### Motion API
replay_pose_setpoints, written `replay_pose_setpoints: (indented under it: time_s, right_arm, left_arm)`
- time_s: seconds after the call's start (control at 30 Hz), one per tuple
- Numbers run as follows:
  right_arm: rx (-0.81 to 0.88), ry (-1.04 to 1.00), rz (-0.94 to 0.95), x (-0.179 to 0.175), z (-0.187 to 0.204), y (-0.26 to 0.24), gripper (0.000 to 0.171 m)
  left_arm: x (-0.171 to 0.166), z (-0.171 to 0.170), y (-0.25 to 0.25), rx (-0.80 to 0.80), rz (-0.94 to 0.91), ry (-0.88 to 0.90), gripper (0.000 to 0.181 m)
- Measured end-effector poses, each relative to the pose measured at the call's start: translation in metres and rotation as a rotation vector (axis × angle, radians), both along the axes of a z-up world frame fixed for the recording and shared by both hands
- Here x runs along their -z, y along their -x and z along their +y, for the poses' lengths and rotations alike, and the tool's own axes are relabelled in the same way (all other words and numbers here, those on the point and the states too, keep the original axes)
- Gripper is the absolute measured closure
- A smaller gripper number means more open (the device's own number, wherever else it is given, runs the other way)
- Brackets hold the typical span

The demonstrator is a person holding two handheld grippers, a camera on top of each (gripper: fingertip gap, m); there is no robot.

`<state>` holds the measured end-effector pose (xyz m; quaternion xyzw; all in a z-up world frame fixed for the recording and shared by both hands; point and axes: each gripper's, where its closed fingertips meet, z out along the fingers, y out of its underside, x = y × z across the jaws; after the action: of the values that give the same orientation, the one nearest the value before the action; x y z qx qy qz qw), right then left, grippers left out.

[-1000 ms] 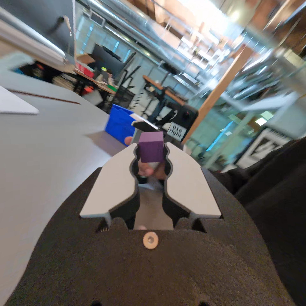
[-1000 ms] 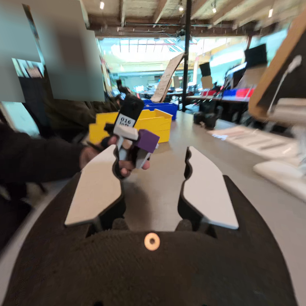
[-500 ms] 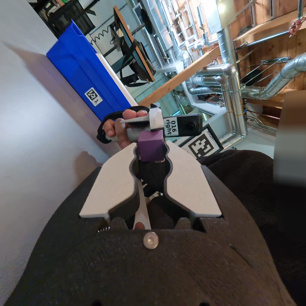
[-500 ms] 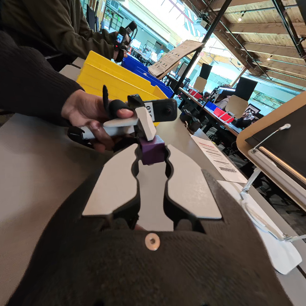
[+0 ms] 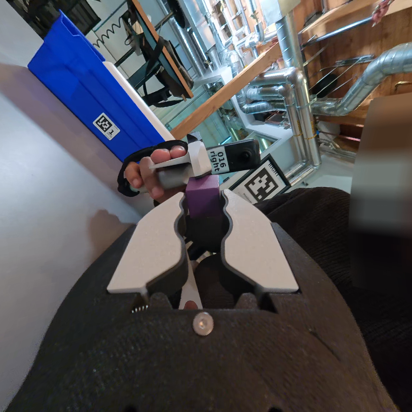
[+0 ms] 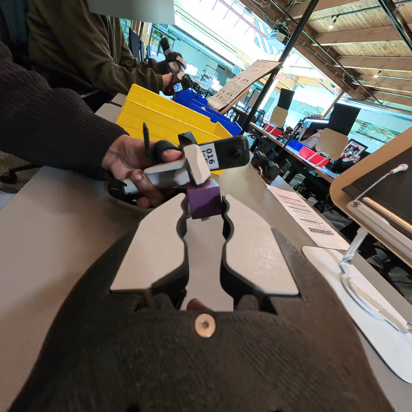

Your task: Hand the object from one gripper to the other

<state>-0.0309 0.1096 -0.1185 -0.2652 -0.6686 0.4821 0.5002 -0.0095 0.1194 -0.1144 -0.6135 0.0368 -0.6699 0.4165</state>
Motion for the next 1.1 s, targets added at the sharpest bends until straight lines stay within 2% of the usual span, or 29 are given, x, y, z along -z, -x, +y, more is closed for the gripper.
replay_pose_setpoints:
  time_s: [0.07,0.17,0.23,0.3,0.37,0.43,0.6,0.7,0.83,0.9,1.0,1.03,1.1]
  right_arm:
    - [0.036,-0.019,-0.001,-0.002,0.003,0.004,0.143]
    - [0.134,-0.092,-0.036,0.007,0.018,0.008,0.143]
    - [0.242,-0.147,-0.075,0.013,0.038,0.012,0.143]
    - [0.394,-0.19,-0.157,0.019,0.058,0.013,0.143]
    - [0.559,-0.269,-0.235,0.022,0.072,0.011,0.143]
    - [0.63,-0.446,-0.261,0.023,0.069,0.01,0.143]
    - [0.654,-0.819,-0.297,0.038,0.048,0.014,0.143]
    - [0.643,-0.825,-0.282,0.035,0.039,0.016,0.143]
    - [0.634,-0.829,-0.297,0.038,0.035,0.016,0.143]
    - [0.635,-0.824,-0.294,0.038,0.035,0.016,0.143]
    - [0.625,-0.804,-0.244,0.032,0.034,0.018,0.142]
    - [0.621,-0.8,-0.21,0.029,0.034,0.018,0.14]
    - [0.573,-0.698,-0.095,0.013,0.027,0.019,0.124]
  left_arm:
    - [-0.003,0.003,0.005,-0.039,-0.043,-0.003,0.126]
    - [0.002,0.024,0.024,-0.259,-0.039,0.0,0.1]
    - [0.013,0.034,0.037,-0.385,0.036,0.031,0.092]
    - [0.024,0.04,0.047,-0.482,0.186,0.034,0.086]
    - [0.031,0.041,0.051,-0.549,0.374,-0.001,0.088]
    - [0.029,0.04,0.052,-0.605,0.52,-0.066,0.1]
    - [0.025,0.035,0.029,-0.552,0.627,-0.156,0.12]
    - [0.036,0.034,0.02,-0.484,0.637,-0.094,0.133]
    - [0.036,0.032,0.022,-0.491,0.651,-0.086,0.153]
    - [0.037,0.032,0.022,-0.489,0.664,-0.084,0.153]
    - [0.031,0.032,0.023,-0.484,0.59,-0.074,0.153]
    - [0.029,0.032,0.024,-0.487,0.555,-0.067,0.153]
    - [0.026,0.031,0.028,-0.478,0.467,-0.046,0.153]
